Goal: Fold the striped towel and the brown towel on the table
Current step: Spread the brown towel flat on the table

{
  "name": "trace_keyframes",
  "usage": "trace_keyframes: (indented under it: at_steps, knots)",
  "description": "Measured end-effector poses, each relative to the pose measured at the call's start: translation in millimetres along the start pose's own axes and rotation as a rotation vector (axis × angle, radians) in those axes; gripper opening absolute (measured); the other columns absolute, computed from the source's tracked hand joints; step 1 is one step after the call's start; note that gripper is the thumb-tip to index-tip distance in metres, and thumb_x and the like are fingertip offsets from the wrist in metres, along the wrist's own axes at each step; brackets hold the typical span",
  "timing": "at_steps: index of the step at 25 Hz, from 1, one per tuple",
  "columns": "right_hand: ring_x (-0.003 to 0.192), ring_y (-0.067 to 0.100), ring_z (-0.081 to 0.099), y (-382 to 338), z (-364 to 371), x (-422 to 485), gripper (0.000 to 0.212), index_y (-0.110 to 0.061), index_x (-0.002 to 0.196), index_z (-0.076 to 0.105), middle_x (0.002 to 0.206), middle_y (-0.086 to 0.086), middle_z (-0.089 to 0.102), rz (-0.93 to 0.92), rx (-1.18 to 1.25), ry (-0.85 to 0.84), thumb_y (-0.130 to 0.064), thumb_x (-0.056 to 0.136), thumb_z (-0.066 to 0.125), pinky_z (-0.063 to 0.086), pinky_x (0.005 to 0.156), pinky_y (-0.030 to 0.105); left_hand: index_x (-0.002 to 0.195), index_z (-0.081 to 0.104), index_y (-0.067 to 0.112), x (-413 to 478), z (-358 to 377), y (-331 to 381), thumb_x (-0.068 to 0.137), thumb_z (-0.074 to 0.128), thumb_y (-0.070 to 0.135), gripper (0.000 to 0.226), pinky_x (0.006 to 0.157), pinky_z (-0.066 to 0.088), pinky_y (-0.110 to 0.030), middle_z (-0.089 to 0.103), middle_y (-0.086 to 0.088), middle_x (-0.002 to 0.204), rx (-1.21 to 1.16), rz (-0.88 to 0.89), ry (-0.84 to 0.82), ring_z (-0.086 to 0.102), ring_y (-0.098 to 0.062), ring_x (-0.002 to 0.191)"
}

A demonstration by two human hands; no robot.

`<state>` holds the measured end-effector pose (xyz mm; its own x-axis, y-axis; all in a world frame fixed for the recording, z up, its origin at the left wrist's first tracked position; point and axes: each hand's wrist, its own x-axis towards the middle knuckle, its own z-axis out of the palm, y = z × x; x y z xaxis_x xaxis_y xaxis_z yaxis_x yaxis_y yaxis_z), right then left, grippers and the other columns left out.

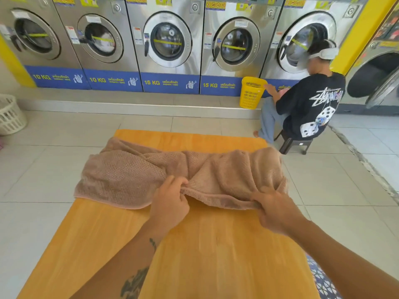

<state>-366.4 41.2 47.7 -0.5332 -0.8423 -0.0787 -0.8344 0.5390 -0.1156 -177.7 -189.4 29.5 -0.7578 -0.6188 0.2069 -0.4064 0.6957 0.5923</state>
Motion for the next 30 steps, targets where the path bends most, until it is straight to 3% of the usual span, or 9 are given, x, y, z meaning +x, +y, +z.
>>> trace_keyframes:
  at_steps: [2,6,9,11,15,19,24,28,30]
  knots:
    - [0.081,0.019,0.058,13.5,-0.4,-33.4,0.022,-0.032,0.103,0.059,0.089,-0.008,0.055,0.008,-0.078,-0.072,-0.02,0.089,0.047,0.046,0.067,0.032,0.11,0.061,0.022,-28.3,-2.5,9.3,0.084,0.054,0.0,0.036,0.077,0.044,-0.031,0.051,0.009,0.102,0.039,-0.006,-0.01,0.047,-0.01,0.082]
    - [0.077,0.016,0.052,25.4,-1.2,-93.8,0.022,-0.036,0.096,0.049,0.081,-0.013,0.049,0.029,-0.076,-0.2,-0.017,0.087,0.044,0.038,0.064,0.03,0.087,0.065,0.02,-88.9,1.5,10.9,0.078,0.06,-0.003,0.024,0.057,0.037,-0.027,0.048,0.008,0.084,0.152,0.019,-0.072,0.048,-0.015,0.067]
    - [0.08,0.015,0.061,28.1,-1.9,-115.1,0.011,-0.038,0.093,0.05,0.082,-0.014,0.057,0.046,0.048,-0.403,-0.028,0.089,0.046,0.051,0.067,0.03,0.08,0.055,0.026,-121.7,0.3,15.3,0.08,0.056,0.006,0.02,0.061,0.037,-0.028,0.048,0.01,0.082,0.229,-0.06,-0.21,0.049,-0.016,0.073]
    - [0.091,0.013,0.063,24.7,-3.0,-121.8,0.022,-0.037,0.111,0.059,0.098,-0.015,0.06,0.028,0.101,-0.521,-0.035,0.091,0.05,0.054,0.079,0.03,0.08,0.051,0.03,-138.5,-2.7,16.0,0.083,0.051,0.017,0.014,0.068,0.041,-0.028,0.05,0.012,0.086,0.265,-0.154,-0.38,0.05,-0.014,0.082]
    - [0.12,0.022,0.053,16.0,-11.3,-109.3,0.042,-0.032,0.133,0.053,0.131,-0.002,0.052,0.063,0.216,-0.436,-0.024,0.092,0.051,0.046,0.09,0.03,0.076,0.052,0.032,-144.7,-7.9,16.6,0.087,0.046,0.02,0.017,0.064,0.047,-0.032,0.054,0.011,0.075,0.174,-0.18,-0.459,0.05,-0.01,0.069]
    - [0.118,0.023,0.054,-2.8,-23.1,-85.6,0.04,-0.024,0.134,0.055,0.13,0.003,0.056,0.022,0.231,-0.361,-0.017,0.095,0.049,0.046,0.092,0.03,0.097,0.061,0.029,-115.8,-21.9,32.9,0.096,0.047,0.016,0.019,0.05,0.037,-0.027,0.058,0.007,0.071,0.112,-0.158,-0.377,0.046,-0.009,0.053]
    - [0.129,0.026,0.048,-23.7,-29.4,-31.2,0.045,-0.024,0.139,0.051,0.142,0.004,0.046,0.047,0.323,-0.309,-0.013,0.096,0.049,0.046,0.096,0.032,0.094,0.059,0.031,-50.9,-40.8,32.0,0.095,0.05,0.016,0.018,0.059,0.045,-0.029,0.06,0.005,0.079,0.033,-0.141,-0.328,0.054,-0.011,0.065]
    - [0.139,0.03,0.034,-44.8,-29.5,41.0,0.053,-0.028,0.139,0.046,0.145,0.003,0.039,0.122,0.274,-0.283,-0.015,0.088,0.054,0.041,0.106,0.044,0.099,0.062,0.03,21.5,-49.4,7.4,0.094,0.05,0.012,0.022,0.059,0.049,-0.029,0.064,0.004,0.089,0.029,-0.096,-0.333,0.058,-0.011,0.068]
    - [0.134,0.029,0.039,-54.5,-24.7,81.4,0.056,-0.025,0.141,0.044,0.143,0.004,0.044,0.169,0.277,-0.275,-0.015,0.087,0.052,0.044,0.102,0.041,0.104,0.063,0.029,60.4,-46.2,-12.2,0.093,0.05,0.011,0.025,0.074,0.052,-0.031,0.062,0.006,0.107,0.035,-0.092,-0.326,0.059,-0.011,0.085]
